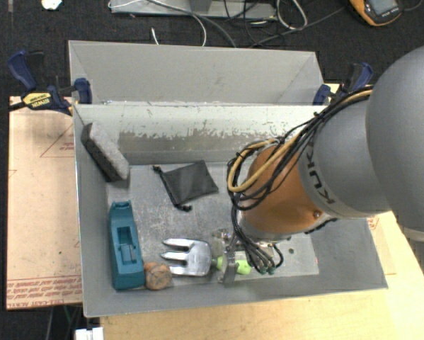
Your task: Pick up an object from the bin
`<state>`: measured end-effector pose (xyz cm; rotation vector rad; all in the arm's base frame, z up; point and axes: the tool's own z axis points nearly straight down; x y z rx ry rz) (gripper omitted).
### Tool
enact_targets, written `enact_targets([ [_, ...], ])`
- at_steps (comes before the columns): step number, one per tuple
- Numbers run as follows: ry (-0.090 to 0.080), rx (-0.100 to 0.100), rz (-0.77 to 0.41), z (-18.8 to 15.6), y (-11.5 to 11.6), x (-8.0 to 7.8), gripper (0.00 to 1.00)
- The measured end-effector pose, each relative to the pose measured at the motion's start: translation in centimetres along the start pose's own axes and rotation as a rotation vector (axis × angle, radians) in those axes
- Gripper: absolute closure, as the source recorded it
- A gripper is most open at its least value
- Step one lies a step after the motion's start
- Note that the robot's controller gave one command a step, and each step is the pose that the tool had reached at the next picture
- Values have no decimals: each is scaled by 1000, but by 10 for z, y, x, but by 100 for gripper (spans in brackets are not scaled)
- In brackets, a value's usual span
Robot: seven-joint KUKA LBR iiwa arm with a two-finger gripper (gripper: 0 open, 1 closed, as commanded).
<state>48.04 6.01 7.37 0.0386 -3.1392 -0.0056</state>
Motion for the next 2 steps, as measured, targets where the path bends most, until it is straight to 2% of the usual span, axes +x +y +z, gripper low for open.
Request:
enact_targets([
  [1,1,0,-129,-52,1,-4,100],
  [2,7,0,-232,-133,14,-9,100],
])
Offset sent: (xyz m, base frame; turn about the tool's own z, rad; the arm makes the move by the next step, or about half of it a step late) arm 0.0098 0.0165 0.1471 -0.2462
